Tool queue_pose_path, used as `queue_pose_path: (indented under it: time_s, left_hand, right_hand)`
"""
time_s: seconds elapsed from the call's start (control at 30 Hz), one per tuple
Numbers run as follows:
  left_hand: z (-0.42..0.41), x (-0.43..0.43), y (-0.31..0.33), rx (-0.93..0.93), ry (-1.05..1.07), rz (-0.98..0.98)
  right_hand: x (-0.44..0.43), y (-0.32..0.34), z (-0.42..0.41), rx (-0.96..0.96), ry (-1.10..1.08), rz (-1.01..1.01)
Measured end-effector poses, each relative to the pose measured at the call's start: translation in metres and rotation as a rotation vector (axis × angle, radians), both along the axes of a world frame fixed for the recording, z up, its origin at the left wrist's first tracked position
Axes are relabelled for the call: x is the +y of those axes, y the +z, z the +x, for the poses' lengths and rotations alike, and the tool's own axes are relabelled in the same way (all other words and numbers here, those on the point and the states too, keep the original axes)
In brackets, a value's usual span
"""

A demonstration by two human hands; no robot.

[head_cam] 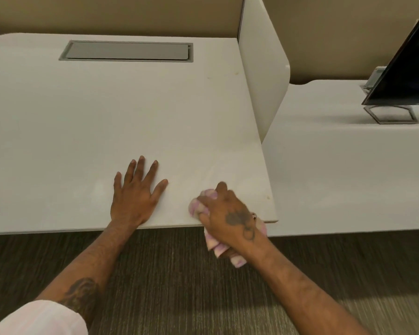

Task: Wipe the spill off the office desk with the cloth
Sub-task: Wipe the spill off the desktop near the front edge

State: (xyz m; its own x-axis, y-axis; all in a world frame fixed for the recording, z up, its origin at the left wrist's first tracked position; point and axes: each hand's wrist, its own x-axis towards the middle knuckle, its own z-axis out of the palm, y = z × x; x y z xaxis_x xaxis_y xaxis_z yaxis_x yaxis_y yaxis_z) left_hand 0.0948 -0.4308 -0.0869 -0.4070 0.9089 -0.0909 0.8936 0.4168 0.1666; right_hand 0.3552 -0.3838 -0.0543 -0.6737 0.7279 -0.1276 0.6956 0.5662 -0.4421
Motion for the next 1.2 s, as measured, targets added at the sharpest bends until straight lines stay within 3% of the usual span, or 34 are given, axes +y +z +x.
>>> queue_pose_path:
  time_s: [0.17, 0.27, 0.37, 0.47, 0.57, 0.67, 0.8, 0.9, 0.97, 1.1, 1.2]
  left_hand:
    - [0.000, -0.002, 0.000, -0.016, -0.003, 0.017]
    - [-0.001, -0.002, -0.001, -0.012, -0.005, 0.021]
    - [0.000, -0.001, -0.002, -0.007, -0.011, 0.036]
    - [-0.001, -0.002, -0.002, 0.003, -0.012, 0.043]
    - [-0.001, -0.001, -0.002, -0.003, -0.017, 0.043]
    - [-0.002, -0.001, -0.002, 0.001, -0.014, 0.038]
    - [-0.001, -0.001, -0.002, 0.007, -0.015, 0.038]
    - [0.000, -0.001, -0.001, 0.001, -0.011, 0.042]
    - [-0.001, -0.001, -0.002, 0.002, -0.010, 0.037]
    - [-0.001, 0.000, -0.002, 0.013, -0.012, 0.031]
    - [-0.001, -0.001, -0.001, 0.009, -0.014, 0.024]
  right_hand:
    - [-0.029, 0.036, 0.028, -0.048, 0.135, -0.258]
    - [0.009, 0.079, 0.053, -0.014, -0.046, -0.359]
    - [0.067, 0.083, 0.065, 0.040, -0.275, -0.166]
    - [0.098, 0.062, 0.061, -0.136, -0.327, 0.037]
    - [0.087, 0.032, 0.057, -0.291, -0.314, 0.010]
    - [0.061, 0.030, 0.071, -0.282, -0.321, -0.011]
    - [0.018, 0.048, 0.100, -0.251, -0.219, -0.106]
    - [-0.003, 0.063, 0.103, -0.224, -0.140, -0.369]
    - [0.000, 0.074, 0.084, -0.116, -0.125, -0.438]
    - [0.018, 0.059, 0.010, 0.028, -0.168, -0.115]
    - [0.001, 0.010, -0.032, 0.018, -0.075, -0.080]
